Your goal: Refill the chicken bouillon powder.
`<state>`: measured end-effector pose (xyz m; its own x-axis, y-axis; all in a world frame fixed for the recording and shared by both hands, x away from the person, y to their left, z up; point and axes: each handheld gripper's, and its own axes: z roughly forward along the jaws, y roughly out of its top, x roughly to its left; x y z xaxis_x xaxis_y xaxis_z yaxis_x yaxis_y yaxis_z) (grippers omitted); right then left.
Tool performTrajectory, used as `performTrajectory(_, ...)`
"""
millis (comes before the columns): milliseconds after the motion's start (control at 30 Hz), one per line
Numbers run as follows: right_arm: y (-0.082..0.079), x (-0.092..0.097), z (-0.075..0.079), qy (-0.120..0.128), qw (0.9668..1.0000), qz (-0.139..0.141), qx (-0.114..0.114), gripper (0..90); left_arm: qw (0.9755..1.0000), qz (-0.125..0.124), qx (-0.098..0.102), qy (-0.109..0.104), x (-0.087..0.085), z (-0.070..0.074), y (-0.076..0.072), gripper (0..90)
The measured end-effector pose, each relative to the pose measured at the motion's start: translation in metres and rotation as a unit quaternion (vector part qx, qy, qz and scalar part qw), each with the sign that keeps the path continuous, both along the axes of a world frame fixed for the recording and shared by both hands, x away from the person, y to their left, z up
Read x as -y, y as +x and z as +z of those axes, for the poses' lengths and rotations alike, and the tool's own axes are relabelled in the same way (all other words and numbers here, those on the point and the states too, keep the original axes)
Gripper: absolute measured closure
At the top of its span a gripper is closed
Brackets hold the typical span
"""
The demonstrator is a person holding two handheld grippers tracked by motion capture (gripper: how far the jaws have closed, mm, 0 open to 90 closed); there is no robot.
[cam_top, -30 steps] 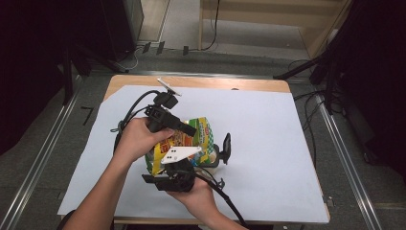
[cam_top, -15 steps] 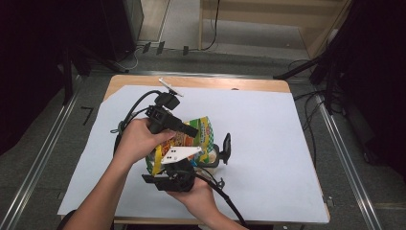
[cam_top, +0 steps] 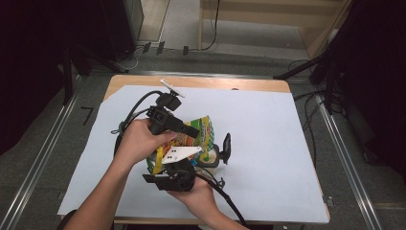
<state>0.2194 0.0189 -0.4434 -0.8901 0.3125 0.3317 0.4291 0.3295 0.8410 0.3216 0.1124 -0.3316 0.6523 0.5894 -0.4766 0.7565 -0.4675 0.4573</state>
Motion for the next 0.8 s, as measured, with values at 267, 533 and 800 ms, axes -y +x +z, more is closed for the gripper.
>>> performTrajectory(267, 0.0000, -0.0002, 0.0003, 0.000, 1.0000, 0.000, -0.001, 70.4, 1.0000, 0.001, -0.003, -0.001, -0.0006, -0.0006, 0.0008, 73.8)
performTrajectory(533, 0.0004, -0.0003, 0.0001, -0.001, 1.0000, 0.001, 0.001, 70.5, 1.0000, -0.001, -0.003, -0.002, -0.0014, -0.0012, 0.0018, 73.8)
performTrajectory(800, -0.0003, -0.0004, 0.0009, 0.001, 1.0000, 0.002, 0.001, 70.4, 1.0000, -0.001, -0.004, -0.004, -0.0018, -0.0011, 0.0020, 73.8)
